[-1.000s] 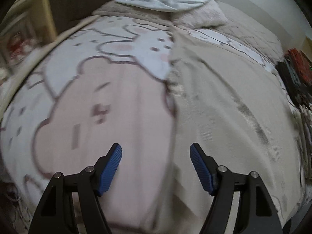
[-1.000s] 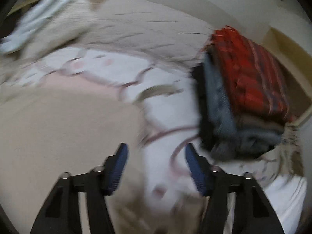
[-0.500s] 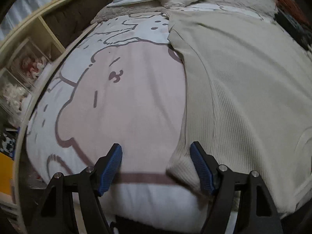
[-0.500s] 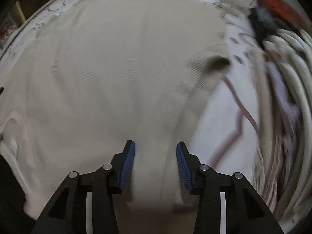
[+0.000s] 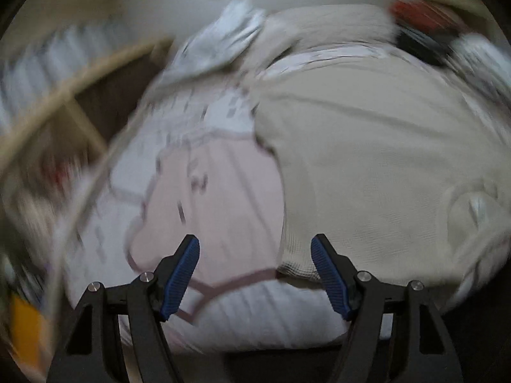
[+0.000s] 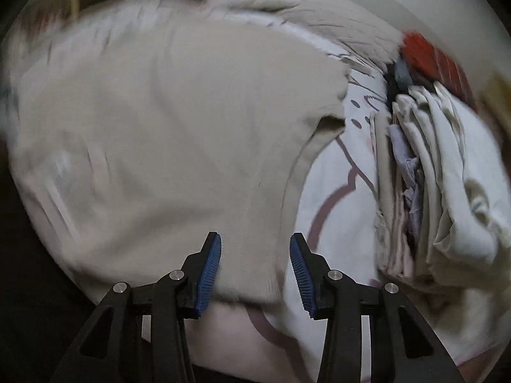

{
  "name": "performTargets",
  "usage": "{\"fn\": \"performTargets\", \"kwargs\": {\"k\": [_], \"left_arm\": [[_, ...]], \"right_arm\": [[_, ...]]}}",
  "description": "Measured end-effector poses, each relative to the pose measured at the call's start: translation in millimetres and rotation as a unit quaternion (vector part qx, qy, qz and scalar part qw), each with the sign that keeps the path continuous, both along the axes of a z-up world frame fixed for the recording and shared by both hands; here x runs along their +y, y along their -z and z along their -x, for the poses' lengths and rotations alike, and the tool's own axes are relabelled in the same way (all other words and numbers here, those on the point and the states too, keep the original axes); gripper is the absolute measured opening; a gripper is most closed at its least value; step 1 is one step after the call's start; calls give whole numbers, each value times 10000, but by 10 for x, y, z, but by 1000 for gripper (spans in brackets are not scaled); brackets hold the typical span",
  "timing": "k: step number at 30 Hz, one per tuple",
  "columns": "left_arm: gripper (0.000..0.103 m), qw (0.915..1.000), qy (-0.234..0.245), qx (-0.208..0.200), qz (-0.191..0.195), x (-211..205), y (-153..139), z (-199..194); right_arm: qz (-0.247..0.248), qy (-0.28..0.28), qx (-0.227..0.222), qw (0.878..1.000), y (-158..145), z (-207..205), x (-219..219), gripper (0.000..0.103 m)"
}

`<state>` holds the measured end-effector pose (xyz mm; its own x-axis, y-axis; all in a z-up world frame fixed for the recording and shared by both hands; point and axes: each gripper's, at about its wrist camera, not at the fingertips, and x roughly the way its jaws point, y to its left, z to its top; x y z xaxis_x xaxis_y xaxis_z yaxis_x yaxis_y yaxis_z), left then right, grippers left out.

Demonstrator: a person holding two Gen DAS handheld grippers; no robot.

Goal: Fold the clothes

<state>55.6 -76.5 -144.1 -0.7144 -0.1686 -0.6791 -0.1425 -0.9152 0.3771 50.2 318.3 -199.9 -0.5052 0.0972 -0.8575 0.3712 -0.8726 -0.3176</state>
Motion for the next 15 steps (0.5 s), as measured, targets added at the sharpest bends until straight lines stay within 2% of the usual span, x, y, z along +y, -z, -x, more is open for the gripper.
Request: {"fn": "performTargets", "kwargs": {"k": [2,5,7,9,10,11,15], "left_arm": [[72,9945,793,137,670,144,30,-172],[72,9687,1911,134,1579,266,187,-451],[73,9449,2489,114,2126,318,326,-587],[73,9144,3017,147,2696,361,483,-703],[72,9032,3196,148,2862,381,548,-728],[73,8976,3298,163,2921,407,592,-729],[72,8820,3627,194,3001,560,744,-716]], "right_arm": [[-177,-175,84,9997,46,-147,-41,44],[-565,-748,388,9948,-24,-463,-65,46],[-1075,-1307,475,9844,-27,-647,-106,46],[-1626,-1821,481,9686,49,-758,-119,46],[-1816,-2023,506,9610,101,-814,-129,46],[-2005,-2223,530,9527,154,-871,-138,46],[-2460,-2848,747,9235,384,-1018,-231,46]]}}
